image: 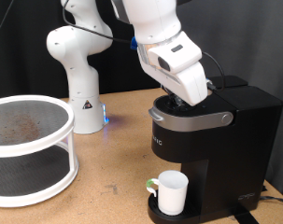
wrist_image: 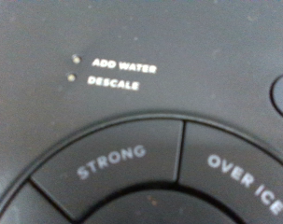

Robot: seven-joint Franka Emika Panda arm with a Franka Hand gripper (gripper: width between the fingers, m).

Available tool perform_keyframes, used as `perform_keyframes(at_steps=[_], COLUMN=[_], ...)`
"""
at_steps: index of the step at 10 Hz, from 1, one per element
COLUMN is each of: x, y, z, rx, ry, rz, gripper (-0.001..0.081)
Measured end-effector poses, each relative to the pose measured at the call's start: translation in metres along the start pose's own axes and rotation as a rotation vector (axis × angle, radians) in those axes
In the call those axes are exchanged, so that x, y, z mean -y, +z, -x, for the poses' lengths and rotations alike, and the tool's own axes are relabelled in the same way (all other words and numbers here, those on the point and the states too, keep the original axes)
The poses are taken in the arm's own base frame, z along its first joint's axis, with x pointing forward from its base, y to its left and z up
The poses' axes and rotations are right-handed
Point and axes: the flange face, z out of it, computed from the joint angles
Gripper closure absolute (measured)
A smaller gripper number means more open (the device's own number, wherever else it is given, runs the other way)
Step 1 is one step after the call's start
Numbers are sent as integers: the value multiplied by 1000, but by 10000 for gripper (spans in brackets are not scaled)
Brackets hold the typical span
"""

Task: Make a cup of coffee with the keurig machine

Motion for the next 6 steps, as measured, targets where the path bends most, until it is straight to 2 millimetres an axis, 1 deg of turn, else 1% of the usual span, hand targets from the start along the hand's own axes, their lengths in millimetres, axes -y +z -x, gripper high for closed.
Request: perform_keyframes(at_steps=[6], x=[-11], y=[0], z=[2], rx=[-11], ry=[65], rz=[-95], gripper=[806])
